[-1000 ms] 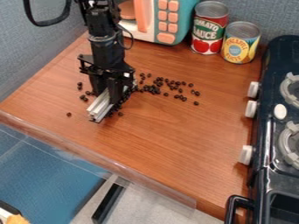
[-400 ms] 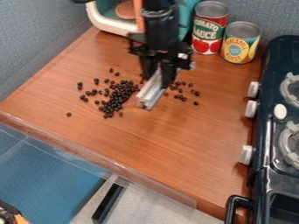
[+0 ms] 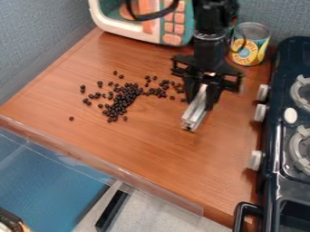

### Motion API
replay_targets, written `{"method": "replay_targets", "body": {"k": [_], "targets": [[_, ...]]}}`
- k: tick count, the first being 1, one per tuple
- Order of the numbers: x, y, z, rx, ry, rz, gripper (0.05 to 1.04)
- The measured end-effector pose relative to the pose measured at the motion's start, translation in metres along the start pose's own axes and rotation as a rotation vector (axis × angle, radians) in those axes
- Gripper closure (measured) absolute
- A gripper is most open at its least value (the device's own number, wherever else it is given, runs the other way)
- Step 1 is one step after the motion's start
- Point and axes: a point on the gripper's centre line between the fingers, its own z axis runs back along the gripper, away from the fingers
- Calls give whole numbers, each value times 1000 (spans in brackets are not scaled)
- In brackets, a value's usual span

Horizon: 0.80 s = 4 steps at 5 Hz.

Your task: Sweep into pile

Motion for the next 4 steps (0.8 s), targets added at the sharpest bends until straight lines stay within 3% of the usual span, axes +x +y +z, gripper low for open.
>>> {"method": "replay_targets", "body": {"k": [1,2,4], "targets": [[8,-9,-11,-16,32,40,709],[16,-27,-15,-5,28,20,709],[27,-28,-26,12,34,47,709]]}}
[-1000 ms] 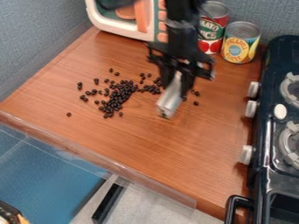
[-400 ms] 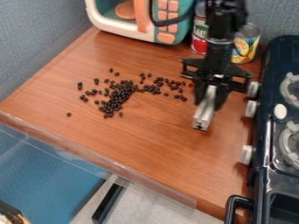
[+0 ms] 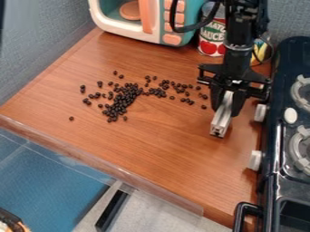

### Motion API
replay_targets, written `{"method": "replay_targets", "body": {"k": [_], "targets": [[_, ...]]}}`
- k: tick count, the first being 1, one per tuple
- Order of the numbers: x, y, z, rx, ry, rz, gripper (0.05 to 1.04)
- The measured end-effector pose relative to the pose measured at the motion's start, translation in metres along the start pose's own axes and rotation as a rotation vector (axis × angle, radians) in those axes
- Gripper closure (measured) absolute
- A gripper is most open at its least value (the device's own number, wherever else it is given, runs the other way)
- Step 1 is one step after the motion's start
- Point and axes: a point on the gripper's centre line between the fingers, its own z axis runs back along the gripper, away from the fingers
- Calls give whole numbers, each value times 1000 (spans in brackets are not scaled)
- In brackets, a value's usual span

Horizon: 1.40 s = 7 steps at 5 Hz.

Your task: Sweep into pile

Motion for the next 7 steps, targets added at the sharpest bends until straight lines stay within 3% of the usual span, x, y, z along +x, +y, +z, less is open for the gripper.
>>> {"method": "replay_targets", "body": {"k": [1,3,7], "targets": [[4,3,-10,22,-1,-4,709],[13,27,-10,50,-36,10,709],[12,68,-11,61,-54,89,709]]}}
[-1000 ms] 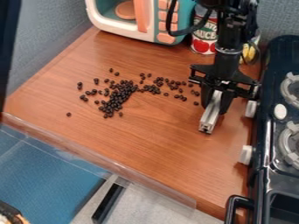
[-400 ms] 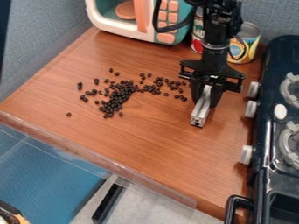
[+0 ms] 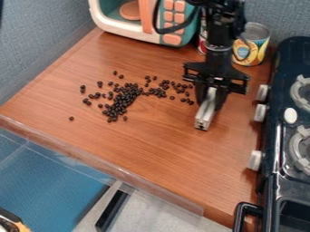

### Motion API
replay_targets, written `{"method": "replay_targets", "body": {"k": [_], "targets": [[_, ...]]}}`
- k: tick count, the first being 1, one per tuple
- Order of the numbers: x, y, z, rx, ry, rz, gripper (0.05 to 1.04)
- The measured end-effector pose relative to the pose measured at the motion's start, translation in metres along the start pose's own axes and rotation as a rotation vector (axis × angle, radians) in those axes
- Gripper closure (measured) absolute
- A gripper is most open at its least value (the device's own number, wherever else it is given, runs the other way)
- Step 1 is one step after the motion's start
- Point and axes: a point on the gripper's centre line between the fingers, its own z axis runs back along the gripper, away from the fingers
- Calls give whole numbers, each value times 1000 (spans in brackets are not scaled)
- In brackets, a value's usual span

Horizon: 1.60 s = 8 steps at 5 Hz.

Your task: Sweep into pile

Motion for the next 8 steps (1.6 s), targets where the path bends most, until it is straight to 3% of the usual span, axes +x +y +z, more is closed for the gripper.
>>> {"method": "replay_targets", "body": {"k": [4,8], "targets": [[-6,73,1,20,-2,157,709],[-26,112,3,22,15,273,709]]}}
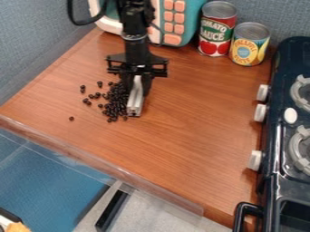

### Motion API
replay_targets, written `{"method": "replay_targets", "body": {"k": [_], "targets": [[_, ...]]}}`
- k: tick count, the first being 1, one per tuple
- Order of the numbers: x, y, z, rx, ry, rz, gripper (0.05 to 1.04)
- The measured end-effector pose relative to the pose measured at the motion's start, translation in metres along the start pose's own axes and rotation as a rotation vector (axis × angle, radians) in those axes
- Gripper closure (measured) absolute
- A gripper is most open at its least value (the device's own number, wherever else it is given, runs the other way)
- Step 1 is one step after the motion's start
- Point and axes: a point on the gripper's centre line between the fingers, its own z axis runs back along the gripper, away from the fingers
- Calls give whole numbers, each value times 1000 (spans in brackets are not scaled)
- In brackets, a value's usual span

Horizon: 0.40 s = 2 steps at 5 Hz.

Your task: Sweep into pile

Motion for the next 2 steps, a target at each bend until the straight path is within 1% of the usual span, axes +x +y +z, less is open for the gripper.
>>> {"method": "replay_targets", "body": {"k": [2], "targets": [[-3,15,0,2,0,62,709]]}}
